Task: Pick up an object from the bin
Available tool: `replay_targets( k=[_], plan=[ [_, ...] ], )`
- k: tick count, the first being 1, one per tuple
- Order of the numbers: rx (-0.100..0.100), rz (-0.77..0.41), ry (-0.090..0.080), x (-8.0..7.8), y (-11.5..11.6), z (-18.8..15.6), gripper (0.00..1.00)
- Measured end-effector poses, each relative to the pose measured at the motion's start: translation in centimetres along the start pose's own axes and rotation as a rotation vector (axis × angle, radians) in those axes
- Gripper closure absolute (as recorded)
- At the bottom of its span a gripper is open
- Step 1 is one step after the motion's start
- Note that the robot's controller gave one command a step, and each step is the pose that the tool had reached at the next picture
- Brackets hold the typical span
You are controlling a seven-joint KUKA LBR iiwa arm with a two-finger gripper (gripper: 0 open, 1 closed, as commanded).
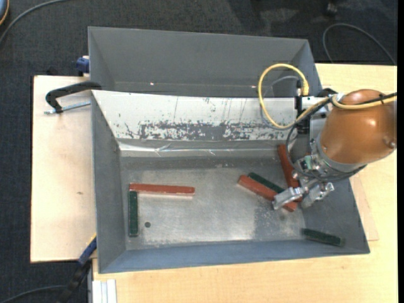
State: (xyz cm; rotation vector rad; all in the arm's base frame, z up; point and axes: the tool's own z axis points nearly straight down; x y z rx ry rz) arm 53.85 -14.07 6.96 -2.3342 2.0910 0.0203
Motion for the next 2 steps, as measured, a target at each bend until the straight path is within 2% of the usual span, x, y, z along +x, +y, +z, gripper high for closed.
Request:
replay_targets(
  k=[1,2],
  plan=[
    [-0.006,-0.003,0.000,-0.1,0.0,-0.1,1.00],
    [0.017,0.036,0.016,0.7,-2.8,-16.3,1.00]
  ],
)
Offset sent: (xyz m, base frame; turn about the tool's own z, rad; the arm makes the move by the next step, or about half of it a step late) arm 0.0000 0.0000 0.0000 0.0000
